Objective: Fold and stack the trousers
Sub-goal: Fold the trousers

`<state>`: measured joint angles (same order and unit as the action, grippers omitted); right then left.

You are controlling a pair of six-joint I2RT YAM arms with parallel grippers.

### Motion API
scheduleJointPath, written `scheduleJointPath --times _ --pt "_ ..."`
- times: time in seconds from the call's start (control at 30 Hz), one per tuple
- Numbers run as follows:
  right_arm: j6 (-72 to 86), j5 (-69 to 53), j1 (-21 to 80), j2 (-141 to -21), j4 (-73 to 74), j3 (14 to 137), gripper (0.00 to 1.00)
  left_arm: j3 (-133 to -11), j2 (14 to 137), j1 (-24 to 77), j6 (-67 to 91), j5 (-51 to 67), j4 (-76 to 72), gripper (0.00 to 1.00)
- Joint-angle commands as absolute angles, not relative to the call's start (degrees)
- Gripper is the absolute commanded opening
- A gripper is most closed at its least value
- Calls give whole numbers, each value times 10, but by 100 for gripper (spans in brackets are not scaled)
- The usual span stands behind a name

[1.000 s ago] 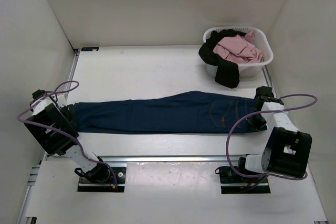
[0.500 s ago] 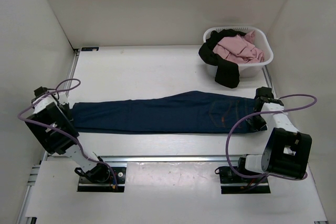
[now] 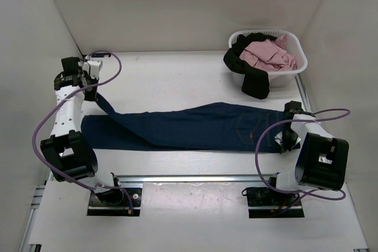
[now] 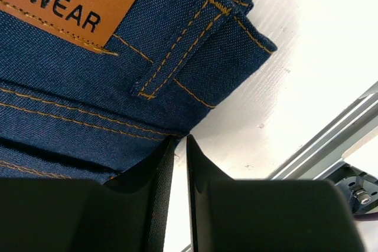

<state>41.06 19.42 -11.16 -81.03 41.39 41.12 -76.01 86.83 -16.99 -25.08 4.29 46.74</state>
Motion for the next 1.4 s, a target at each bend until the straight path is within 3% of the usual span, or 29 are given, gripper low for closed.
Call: scheduleJointPath --times 0.0,0.27,0.4,0.57,0.77,0.83,0.9,0.93,1.03,1.07,1.2,1.37 --pt "411 216 -113 -839 391 391 19 -804 848 -161 -258 6 469 14" --pt "411 216 -113 -839 396 391 19 -690 842 -176 -261 -99 469 14" --pt "406 216 -119 -834 396 391 19 -641 845 -261 -268 -93 469 14" --pt "401 216 -130 -834 396 386 19 -579 874 -282 -294 -93 437 14" --pt "395 216 -130 -823 402 386 19 -568 900 -293 -294 -117 425 21" --pt "389 216 -135 -817 402 391 19 -563 906 -294 -294 -122 425 30" --pt "384 216 -142 -807 414 398 27 -563 906 -299 -294 -122 425 38" --pt "375 216 -142 -807 420 410 46 -556 906 -299 -294 -128 425 45" --pt "365 222 -142 -767 459 434 83 -556 906 -315 -294 -140 425 50" --pt "365 222 -142 -755 471 448 86 -556 911 -321 -294 -140 425 56" --pt "398 203 -152 -680 511 462 95 -570 911 -348 -299 -161 425 61" --pt "433 107 -188 -654 429 429 97 -570 900 -355 -309 -166 432 63"
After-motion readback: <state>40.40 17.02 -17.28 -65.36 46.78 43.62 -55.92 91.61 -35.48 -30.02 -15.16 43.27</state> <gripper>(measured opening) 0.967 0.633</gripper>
